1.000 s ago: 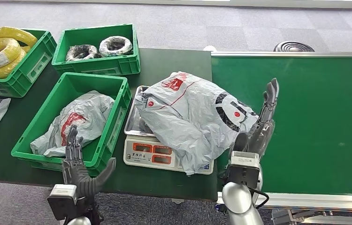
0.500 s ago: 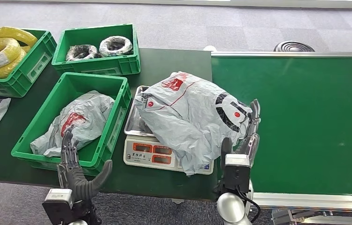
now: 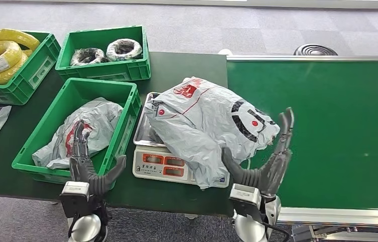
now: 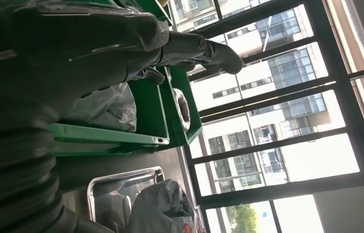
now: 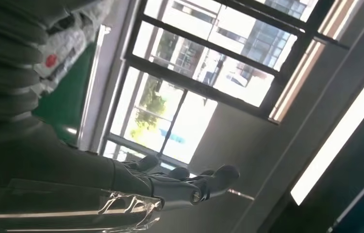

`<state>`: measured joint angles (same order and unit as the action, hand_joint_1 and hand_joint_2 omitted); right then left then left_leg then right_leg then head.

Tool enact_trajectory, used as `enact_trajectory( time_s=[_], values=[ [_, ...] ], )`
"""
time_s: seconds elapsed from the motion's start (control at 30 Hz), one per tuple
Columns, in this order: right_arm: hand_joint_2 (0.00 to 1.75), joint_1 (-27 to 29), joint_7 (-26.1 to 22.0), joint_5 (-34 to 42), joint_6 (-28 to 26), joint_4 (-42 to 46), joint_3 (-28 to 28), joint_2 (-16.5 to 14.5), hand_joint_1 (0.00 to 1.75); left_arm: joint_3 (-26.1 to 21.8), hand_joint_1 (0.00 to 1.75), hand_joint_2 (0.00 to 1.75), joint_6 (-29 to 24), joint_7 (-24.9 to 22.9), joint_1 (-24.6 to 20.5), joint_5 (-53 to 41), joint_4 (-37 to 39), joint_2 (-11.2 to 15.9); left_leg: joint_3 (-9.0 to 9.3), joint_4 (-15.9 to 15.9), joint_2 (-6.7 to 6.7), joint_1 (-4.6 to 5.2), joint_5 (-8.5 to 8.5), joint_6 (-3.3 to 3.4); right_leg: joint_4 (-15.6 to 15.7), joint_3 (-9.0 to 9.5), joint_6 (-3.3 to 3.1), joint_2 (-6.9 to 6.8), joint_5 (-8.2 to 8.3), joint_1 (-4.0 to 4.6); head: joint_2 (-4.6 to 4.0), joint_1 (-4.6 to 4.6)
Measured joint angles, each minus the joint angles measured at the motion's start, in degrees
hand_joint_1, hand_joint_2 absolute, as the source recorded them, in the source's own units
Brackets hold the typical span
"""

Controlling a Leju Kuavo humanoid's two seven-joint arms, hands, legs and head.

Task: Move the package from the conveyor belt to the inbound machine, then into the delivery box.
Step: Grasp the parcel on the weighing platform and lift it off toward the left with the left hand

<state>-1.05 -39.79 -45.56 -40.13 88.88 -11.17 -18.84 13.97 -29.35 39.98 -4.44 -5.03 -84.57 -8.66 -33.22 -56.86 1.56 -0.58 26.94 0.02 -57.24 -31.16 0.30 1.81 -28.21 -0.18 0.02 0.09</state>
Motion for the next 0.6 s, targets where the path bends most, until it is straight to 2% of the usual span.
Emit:
enact_trajectory(
  time_s=[0.13,0.3,0.37,0.5,0.6],
  values=[
    [1.75,0.0,-0.1,0.3,0.0,7.5,1.7,-0.9,0.00,-0.1,0.00,1.75,0.1,0.0,-0.9,0.2,2.0,0.0,-0.01,0.0,0.01,0.01,0.01,0.00,0.0,-0.02,0.00,0.00,0.00,-0.01,0.00,-0.01],
    [1.75,0.2,0.1,0.1,0.0,12.0,3.0,-1.1,0.00,-0.5,0.00,1.75,0.3,-0.3,-1.3,0.5,3.0,-0.1,0.00,0.0,0.01,0.00,0.01,0.00,0.0,-0.02,0.00,0.00,0.00,0.00,0.00,-0.02],
    [1.75,0.4,2.5,-1.0,0.0,13.2,4.4,-1.1,0.00,-1.4,0.00,1.75,0.8,-0.9,-1.2,0.4,3.2,-0.3,0.00,0.0,0.01,0.00,0.01,0.00,0.0,-0.02,0.00,0.00,0.00,0.01,0.00,-0.01],
    [1.75,0.8,11.7,-1.9,0.0,14.4,9.2,-1.0,0.00,-3.7,0.00,1.75,1.8,-1.8,-1.3,-0.8,3.3,-1.0,0.00,0.0,0.01,0.00,0.01,0.00,0.0,-0.01,0.00,-0.01,0.00,0.00,0.00,-0.01],
    [1.75,0.9,12.7,1.9,0.1,12.2,13.0,-1.0,0.00,-5.3,0.00,1.75,2.2,-1.9,-2.4,-1.4,3.9,-1.2,-0.01,0.0,0.02,0.01,0.01,0.00,0.0,0.00,0.00,-0.01,0.00,0.00,0.00,-0.01]
  ],
)
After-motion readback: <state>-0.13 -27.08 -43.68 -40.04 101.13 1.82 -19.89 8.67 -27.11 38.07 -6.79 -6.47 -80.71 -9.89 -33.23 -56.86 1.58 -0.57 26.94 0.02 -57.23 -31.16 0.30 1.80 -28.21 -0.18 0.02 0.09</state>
